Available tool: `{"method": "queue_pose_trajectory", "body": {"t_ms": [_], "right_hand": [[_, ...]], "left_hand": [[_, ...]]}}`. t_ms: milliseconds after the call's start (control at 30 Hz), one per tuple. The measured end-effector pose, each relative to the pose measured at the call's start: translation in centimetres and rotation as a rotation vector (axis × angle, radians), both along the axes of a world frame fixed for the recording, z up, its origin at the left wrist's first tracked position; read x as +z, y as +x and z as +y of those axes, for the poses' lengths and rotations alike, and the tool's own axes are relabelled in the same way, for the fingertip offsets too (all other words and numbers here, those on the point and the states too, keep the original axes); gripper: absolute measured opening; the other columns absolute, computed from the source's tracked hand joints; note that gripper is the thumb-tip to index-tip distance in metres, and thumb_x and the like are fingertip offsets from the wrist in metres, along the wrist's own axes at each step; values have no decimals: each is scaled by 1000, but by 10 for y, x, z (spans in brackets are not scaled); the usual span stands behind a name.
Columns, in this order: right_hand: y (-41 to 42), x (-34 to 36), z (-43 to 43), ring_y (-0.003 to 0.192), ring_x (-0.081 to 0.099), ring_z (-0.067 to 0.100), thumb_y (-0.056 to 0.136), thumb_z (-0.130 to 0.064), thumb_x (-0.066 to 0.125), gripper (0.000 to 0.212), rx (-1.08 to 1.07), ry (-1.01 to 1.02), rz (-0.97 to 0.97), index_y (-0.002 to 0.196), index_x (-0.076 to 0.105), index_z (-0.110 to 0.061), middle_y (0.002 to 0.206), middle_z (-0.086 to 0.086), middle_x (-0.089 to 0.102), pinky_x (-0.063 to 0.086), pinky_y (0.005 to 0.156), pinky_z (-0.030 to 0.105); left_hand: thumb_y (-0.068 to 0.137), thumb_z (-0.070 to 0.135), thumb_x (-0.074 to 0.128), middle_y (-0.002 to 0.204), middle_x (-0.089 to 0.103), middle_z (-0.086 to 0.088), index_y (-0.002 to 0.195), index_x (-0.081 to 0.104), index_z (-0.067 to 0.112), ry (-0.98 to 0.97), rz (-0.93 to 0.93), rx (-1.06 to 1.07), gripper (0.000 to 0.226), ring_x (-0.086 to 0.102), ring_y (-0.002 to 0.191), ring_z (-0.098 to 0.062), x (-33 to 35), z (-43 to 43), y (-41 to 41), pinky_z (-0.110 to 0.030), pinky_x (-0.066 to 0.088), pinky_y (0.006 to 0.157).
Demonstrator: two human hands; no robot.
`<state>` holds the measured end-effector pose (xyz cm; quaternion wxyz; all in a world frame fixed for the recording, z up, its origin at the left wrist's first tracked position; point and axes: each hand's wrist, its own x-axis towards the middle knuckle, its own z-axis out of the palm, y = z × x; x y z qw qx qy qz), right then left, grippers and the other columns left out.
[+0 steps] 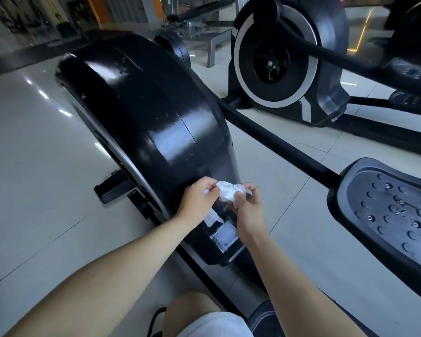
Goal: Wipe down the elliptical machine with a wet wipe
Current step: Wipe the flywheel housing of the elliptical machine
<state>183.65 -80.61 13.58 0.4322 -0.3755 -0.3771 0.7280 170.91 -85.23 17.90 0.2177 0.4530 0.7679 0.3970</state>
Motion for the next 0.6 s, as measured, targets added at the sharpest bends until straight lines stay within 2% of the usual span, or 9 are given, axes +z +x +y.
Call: {"method": "queue_pose_trajectory", "body": {"t_ms": [67, 133, 200, 267, 333, 400, 467, 533, 600], "right_hand": [[-1, 3, -3, 82, 59, 29, 86, -12, 57, 14, 14, 18, -31, 90, 61, -24, 91, 17, 68, 52, 78, 42], [-4, 10, -9, 90, 68, 25, 92, -11, 59, 10, 70, 21, -9, 91, 67, -16, 96, 8, 73, 56, 87, 36], [-10, 18, -13, 107, 71, 23, 96, -22, 62, 12, 131, 38, 39, 96, 69, -12, 111, 8, 74, 55, 97, 37], [-16, 25, -15, 113, 69, 26, 92, -35, 69, 22, 171, 83, 39, 96, 64, -13, 116, 15, 71, 54, 100, 41], [-21, 30, -13, 107, 71, 26, 91, -35, 73, 23, 172, 127, -10, 91, 61, -16, 111, 15, 73, 55, 99, 42], [-25, 36, -9, 97, 72, 19, 94, -28, 72, 15, 156, 172, -55, 89, 62, -18, 99, 3, 75, 56, 93, 35], [-32, 51, -4, 88, 69, 11, 94, -25, 72, 10, 97, 229, -94, 90, 65, -19, 91, -4, 72, 53, 87, 28], [-45, 71, 3, 90, 70, 10, 93, -27, 74, 6, 50, 315, -86, 90, 70, -22, 104, 1, 70, 52, 85, 25], [-64, 91, 9, 96, 69, 9, 91, -26, 76, 3, 40, 443, -82, 89, 74, -25, 114, 3, 62, 53, 87, 22]], "left_hand": [[91, 18, 65, 86, 73, 11, 90, 71, 23, 20, -11, 10, 7, 66, 83, -2, 8, -3, 0, -14, 48, 71], [92, 20, 67, 84, 73, 10, 90, 71, 23, 32, -29, 1, 5, 66, 80, -1, 14, -7, 1, -10, 47, 67], [94, 23, 67, 83, 73, 10, 91, 71, 23, 42, -53, -2, 5, 65, 78, 0, 19, -12, 0, -8, 46, 65], [94, 28, 68, 83, 72, 11, 90, 70, 26, 34, -31, -18, 6, 66, 78, -1, 26, -16, -3, -11, 48, 66], [94, 28, 68, 85, 73, 14, 93, 71, 26, 19, 43, -66, 4, 66, 82, 2, 32, -20, -9, -11, 47, 70], [95, 26, 67, 90, 72, 14, 100, 70, 24, 34, 118, -78, 6, 64, 90, 4, 39, -28, -16, -7, 44, 74], [97, 30, 64, 83, 67, 12, 96, 63, 24, 57, 293, -39, 6, 63, 81, -5, 44, -36, -24, -18, 48, 68], [97, 39, 59, 67, 59, 8, 82, 51, 24, -6, 539, -7, 22, 59, 66, -17, 46, -42, -31, -33, 46, 59], [97, 42, 56, 58, 51, 5, 69, 41, 24, -90, 585, 31, 36, 59, 63, -29, 46, -43, -36, -36, 41, 53]]}}
